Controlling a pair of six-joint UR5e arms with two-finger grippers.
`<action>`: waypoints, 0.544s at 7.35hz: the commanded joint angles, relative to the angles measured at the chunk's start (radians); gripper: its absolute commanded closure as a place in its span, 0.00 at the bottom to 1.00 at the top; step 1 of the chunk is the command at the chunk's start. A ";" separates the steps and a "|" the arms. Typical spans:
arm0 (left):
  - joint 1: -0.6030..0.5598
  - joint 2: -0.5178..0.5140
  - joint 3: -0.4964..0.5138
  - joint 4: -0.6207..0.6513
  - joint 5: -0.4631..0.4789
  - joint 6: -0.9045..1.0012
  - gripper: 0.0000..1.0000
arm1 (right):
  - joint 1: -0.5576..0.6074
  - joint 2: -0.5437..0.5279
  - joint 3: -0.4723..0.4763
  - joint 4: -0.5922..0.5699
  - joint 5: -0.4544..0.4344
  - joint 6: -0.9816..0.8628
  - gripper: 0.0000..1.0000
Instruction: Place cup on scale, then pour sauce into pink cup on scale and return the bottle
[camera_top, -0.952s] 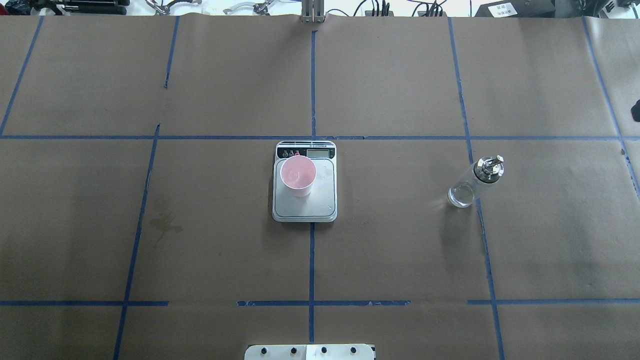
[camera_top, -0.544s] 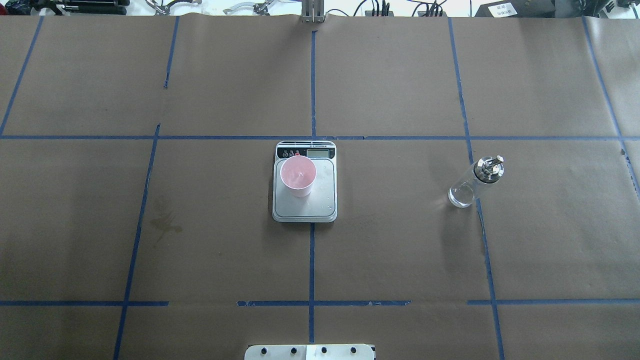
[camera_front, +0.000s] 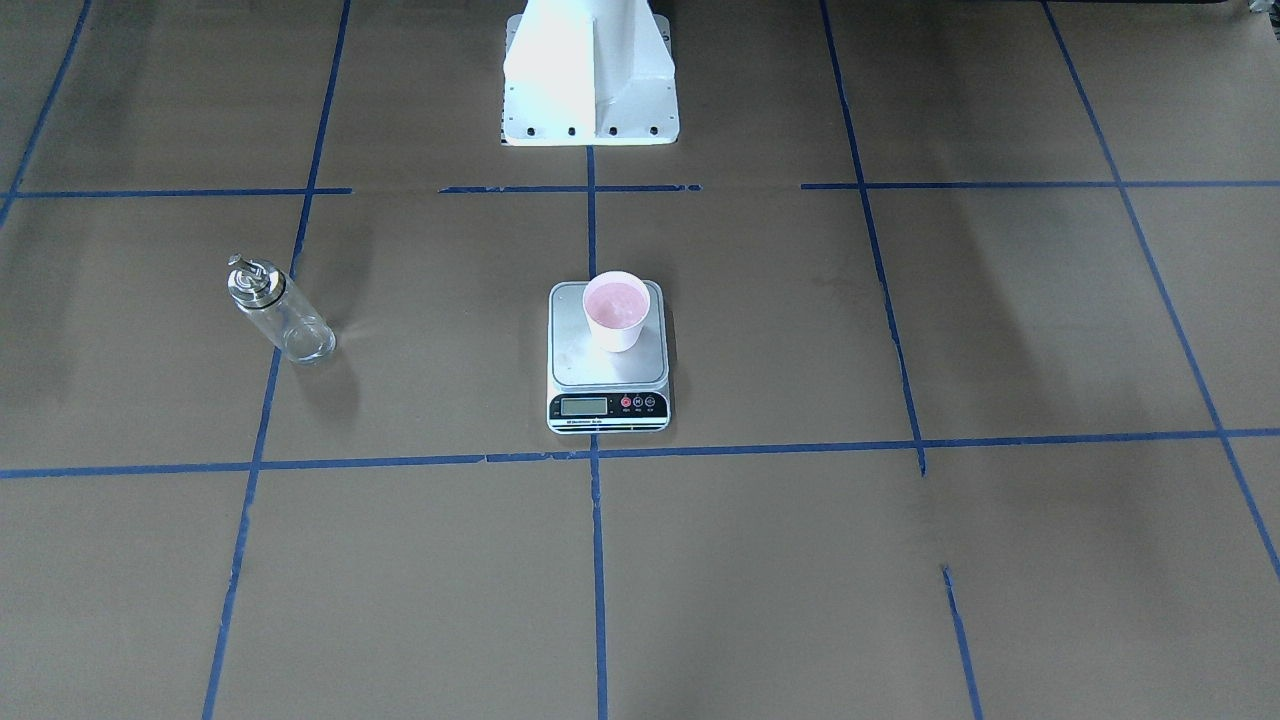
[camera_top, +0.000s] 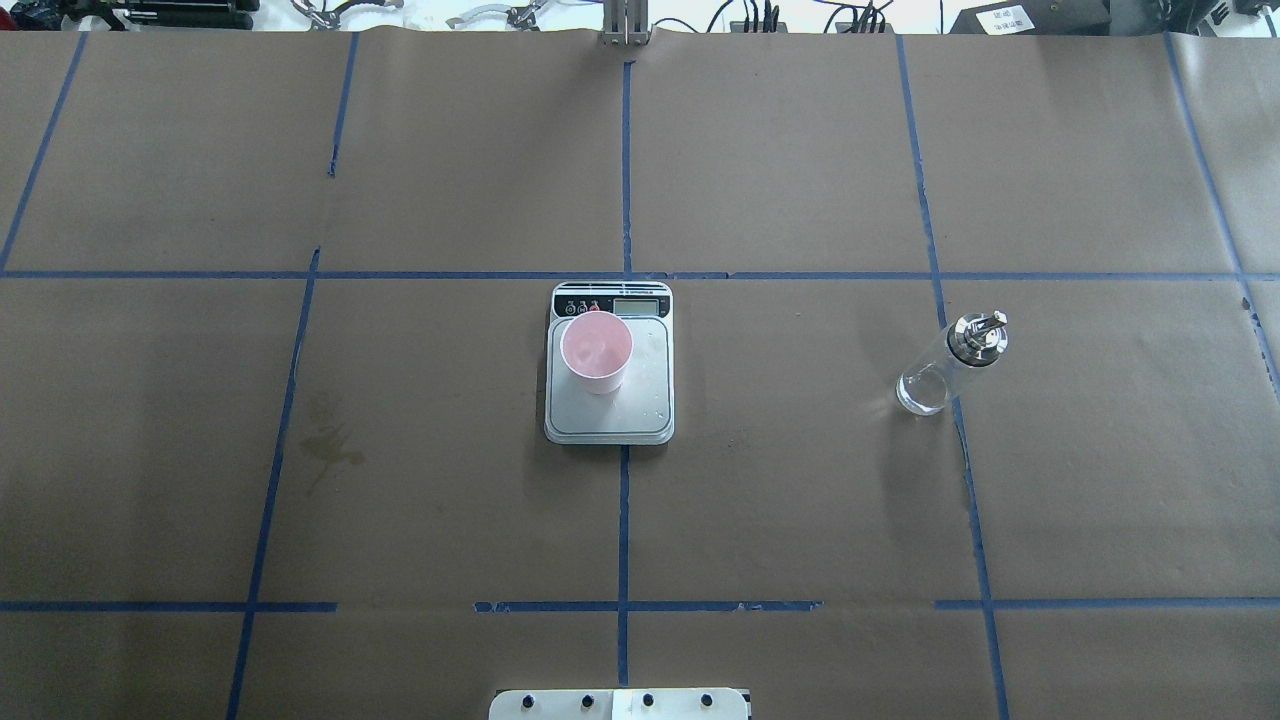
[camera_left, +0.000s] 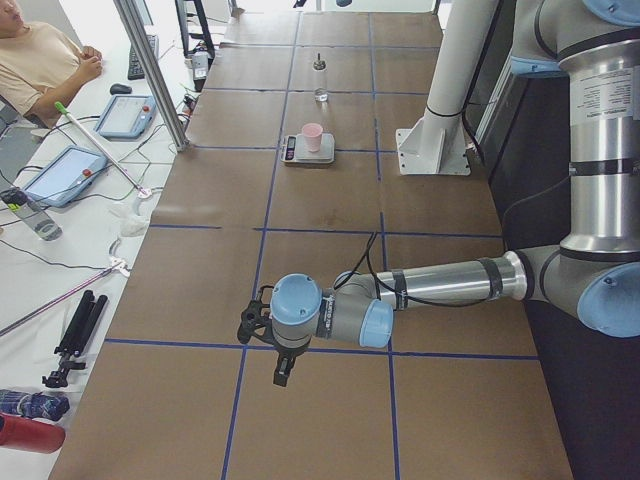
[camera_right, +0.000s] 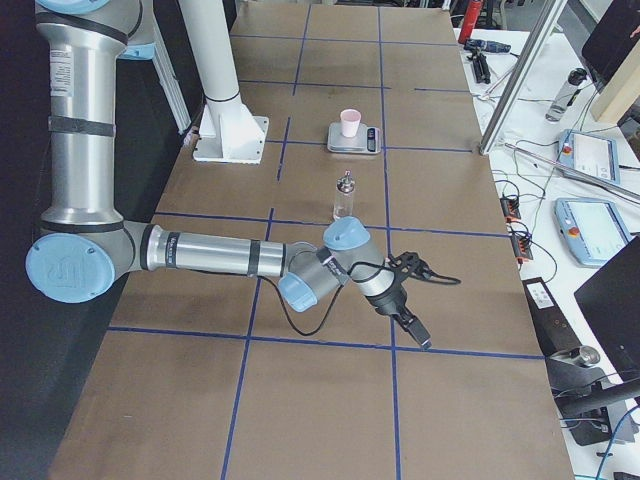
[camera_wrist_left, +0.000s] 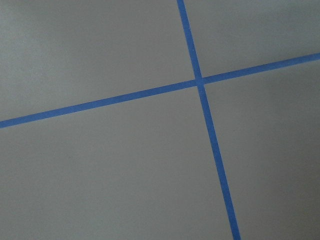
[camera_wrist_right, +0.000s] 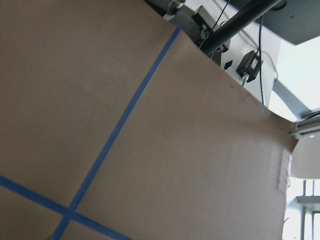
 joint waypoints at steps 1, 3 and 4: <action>-0.002 0.007 0.007 -0.025 0.001 0.000 0.00 | 0.101 -0.007 0.051 -0.346 0.238 0.028 0.00; 0.000 0.017 0.015 -0.047 0.001 0.000 0.00 | 0.093 0.070 0.062 -0.810 0.252 0.031 0.00; 0.000 0.018 0.019 -0.047 0.001 0.000 0.00 | 0.090 0.096 0.062 -0.964 0.281 0.036 0.00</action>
